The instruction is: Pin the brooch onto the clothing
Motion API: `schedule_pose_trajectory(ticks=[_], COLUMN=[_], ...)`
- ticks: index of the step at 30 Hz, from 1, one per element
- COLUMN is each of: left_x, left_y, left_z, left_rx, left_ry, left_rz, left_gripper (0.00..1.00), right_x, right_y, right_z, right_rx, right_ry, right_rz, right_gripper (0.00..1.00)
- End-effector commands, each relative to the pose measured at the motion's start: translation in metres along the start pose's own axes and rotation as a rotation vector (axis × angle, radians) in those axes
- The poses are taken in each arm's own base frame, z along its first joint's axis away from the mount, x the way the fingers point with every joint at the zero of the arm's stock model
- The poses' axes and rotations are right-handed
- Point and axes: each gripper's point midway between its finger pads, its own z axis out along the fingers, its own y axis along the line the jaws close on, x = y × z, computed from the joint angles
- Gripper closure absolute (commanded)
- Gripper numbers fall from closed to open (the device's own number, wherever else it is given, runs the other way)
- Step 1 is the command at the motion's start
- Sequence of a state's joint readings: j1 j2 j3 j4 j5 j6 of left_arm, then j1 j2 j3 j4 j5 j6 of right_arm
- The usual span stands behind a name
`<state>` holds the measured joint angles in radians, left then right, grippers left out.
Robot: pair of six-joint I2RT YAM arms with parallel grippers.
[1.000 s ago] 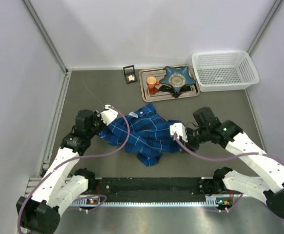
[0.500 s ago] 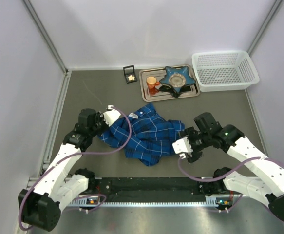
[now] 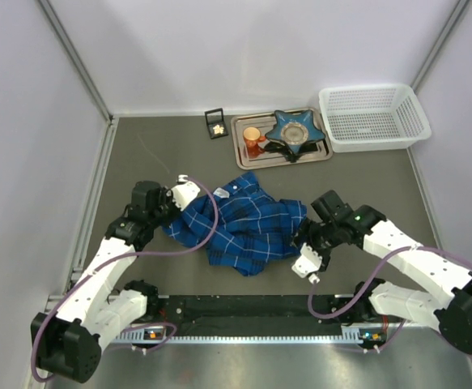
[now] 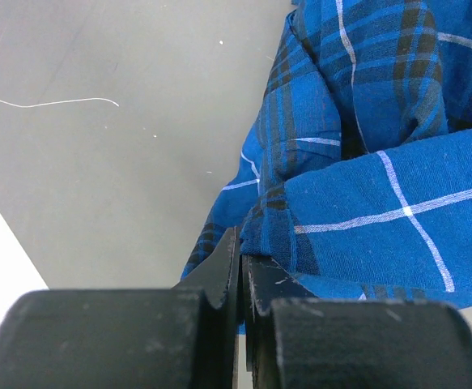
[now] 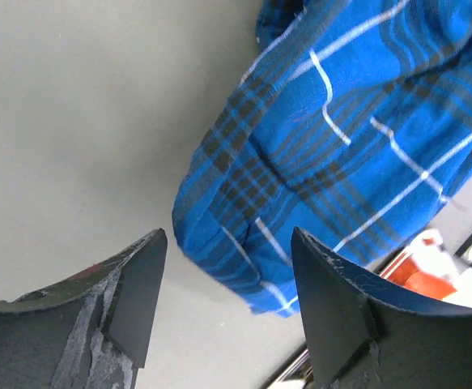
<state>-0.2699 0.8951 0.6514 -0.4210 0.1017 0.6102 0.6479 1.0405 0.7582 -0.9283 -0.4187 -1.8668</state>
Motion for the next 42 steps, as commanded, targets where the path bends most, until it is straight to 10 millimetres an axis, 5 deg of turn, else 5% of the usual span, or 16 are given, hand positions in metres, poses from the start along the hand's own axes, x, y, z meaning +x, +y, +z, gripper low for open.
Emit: schedule_pose_trajectory(ticks=[1,2,4,6,9,12,16,17,21,25,31,42], left_x=[-0.014,-0.014,-0.015,-0.016,-0.030,-0.055,-0.133,-0.149,-0.221,-0.292,-0.334,-0.336], left_y=[0.003,0.003,0.010,0.019,0.045,0.082,0.133,0.141,0.194,0.220,0.208,0.180], left_z=[-0.001,0.000,-0.001,-0.004,-0.015,-0.030,-0.059,-0.066,-0.113,-0.189,-0.258,-0.342], left_rx=[0.005,0.005,-0.023,-0.048,-0.099,-0.182,-0.224,-0.229,-0.335,-0.392,-0.354,-0.399], left_ry=[-0.039,-0.037,-0.023,-0.011,-0.037,-0.106,-0.303,-0.347,-0.547,-0.795,-0.925,-1.010], left_rz=[-0.032,-0.035,-0.067,-0.104,-0.202,-0.346,-0.462,-0.466,-0.470,-0.405,-0.259,-0.196], left_gripper=[1.00,1.00,1.00,1.00,1.00,1.00,1.00,1.00,1.00,1.00,1.00,1.00], right_x=[-0.005,-0.003,0.004,0.015,0.031,0.057,0.100,0.114,0.125,0.089,0.018,-0.088], right_y=[-0.016,-0.012,-0.024,-0.044,-0.086,-0.130,-0.173,-0.182,-0.205,-0.222,-0.228,-0.213], right_z=[0.017,0.023,0.024,0.015,-0.024,-0.087,-0.182,-0.222,-0.323,-0.414,-0.495,-0.534], right_rx=[0.025,0.014,0.056,0.137,0.286,0.505,0.850,0.979,1.347,1.593,1.765,1.739], right_ry=[-0.015,-0.009,0.032,0.081,0.135,0.138,0.151,0.169,0.117,0.047,-0.071,-0.191], right_rz=[-0.200,-0.210,-0.206,-0.044,0.274,0.556,0.885,0.938,1.107,1.027,0.840,0.509], right_gripper=[0.39,0.43,0.77,1.00,1.00,1.00,1.00,1.00,1.00,1.00,1.00,1.00])
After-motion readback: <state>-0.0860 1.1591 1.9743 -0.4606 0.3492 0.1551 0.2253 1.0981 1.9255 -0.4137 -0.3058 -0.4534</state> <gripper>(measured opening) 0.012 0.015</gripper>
